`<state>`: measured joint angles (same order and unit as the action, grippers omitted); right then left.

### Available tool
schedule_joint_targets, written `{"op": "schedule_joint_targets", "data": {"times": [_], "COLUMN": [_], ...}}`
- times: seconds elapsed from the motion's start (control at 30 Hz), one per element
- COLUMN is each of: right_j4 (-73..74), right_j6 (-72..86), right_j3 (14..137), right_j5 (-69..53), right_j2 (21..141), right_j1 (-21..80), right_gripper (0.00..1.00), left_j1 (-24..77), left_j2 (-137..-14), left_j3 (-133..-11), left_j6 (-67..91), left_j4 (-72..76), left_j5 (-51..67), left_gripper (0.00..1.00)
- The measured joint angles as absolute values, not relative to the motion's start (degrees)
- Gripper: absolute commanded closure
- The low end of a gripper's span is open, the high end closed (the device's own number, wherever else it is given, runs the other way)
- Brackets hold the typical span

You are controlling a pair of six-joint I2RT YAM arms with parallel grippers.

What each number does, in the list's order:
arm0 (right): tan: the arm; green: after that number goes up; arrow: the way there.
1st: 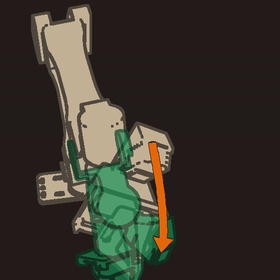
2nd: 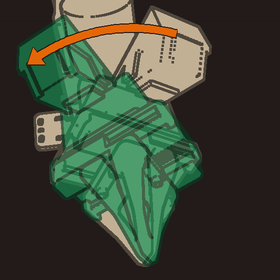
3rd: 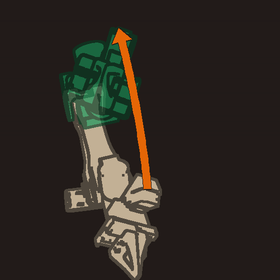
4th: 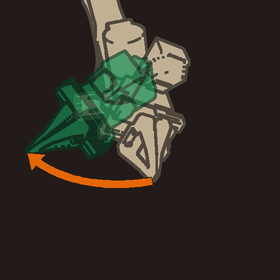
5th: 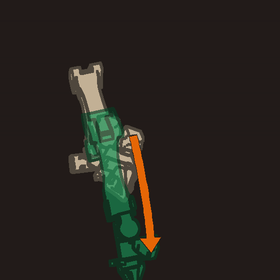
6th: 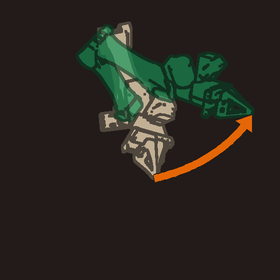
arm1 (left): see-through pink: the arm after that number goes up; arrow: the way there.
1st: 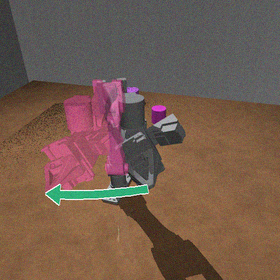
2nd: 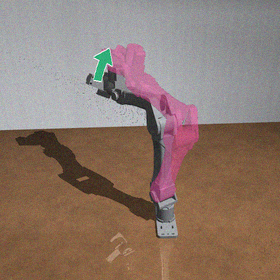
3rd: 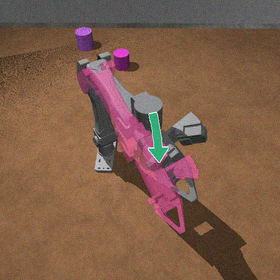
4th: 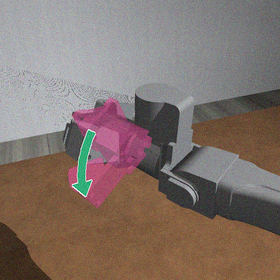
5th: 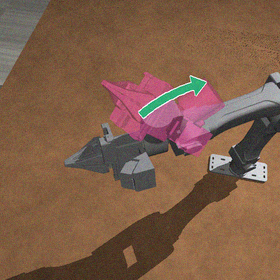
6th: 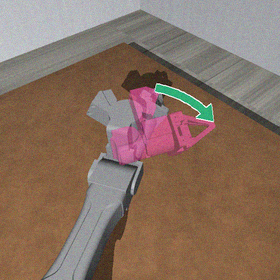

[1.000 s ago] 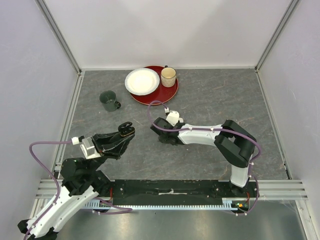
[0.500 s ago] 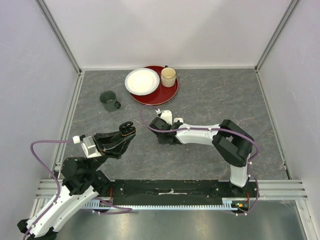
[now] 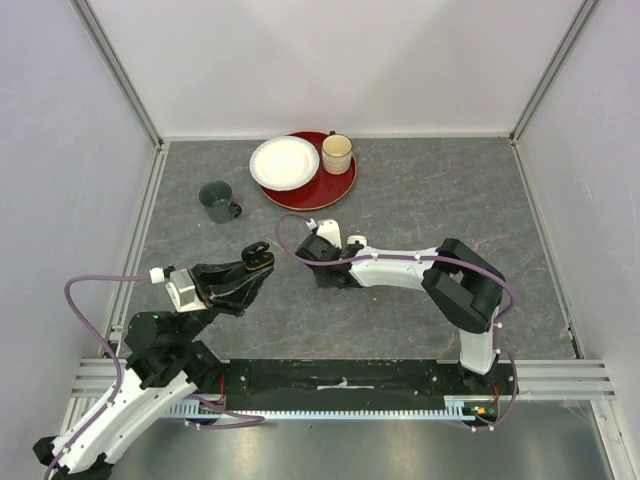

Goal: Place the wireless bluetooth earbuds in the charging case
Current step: Pick up the earbud from the center of the board.

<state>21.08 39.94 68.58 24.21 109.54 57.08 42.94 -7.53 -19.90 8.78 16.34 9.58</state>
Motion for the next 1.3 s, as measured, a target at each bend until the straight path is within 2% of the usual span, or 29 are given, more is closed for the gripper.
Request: {"op": "schedule_joint_targets", "data": {"times": [0.23, 0.53, 0.73, 1.0, 1.1, 1.23, 1.3], "right_j4": [20.97, 20.62, 20.05, 21.41, 21.50, 21.58, 21.58], "right_j6": [39.81, 40.18, 40.95, 41.98, 42.28, 42.65, 42.94], "right_j3": [68.58, 68.49, 67.77, 66.92, 66.92, 66.98, 67.00], "right_j5": [24.08, 23.79, 22.04, 20.58, 20.51, 20.38, 20.38], "right_j2": [109.58, 109.54, 108.73, 107.53, 107.55, 107.72, 107.72], "right_j1": [56.55, 56.01, 55.09, 53.17, 53.01, 53.01, 53.01], "right_gripper": [0.66, 0.86, 0.92, 0.90, 0.85, 0.71, 0.69], "left_j1": [42.94, 42.94, 42.94, 42.94, 42.94, 42.94, 42.94], "left_j2": [-7.99, -8.19, -8.21, -8.84, -9.23, -9.37, -9.37], "left_j3": [-19.99, -19.99, -19.99, -19.99, -19.99, -19.99, -19.99], "left_j6": [9.37, 9.50, 9.54, 9.54, 9.54, 9.56, 9.56], "left_j4": [16.43, 16.40, 16.40, 16.38, 16.38, 16.38, 16.38], "left_j5": [9.61, 9.65, 9.65, 9.65, 9.65, 9.65, 9.65], "left_gripper": [0.98, 0.98, 0.98, 0.98, 0.98, 0.98, 0.98]}}
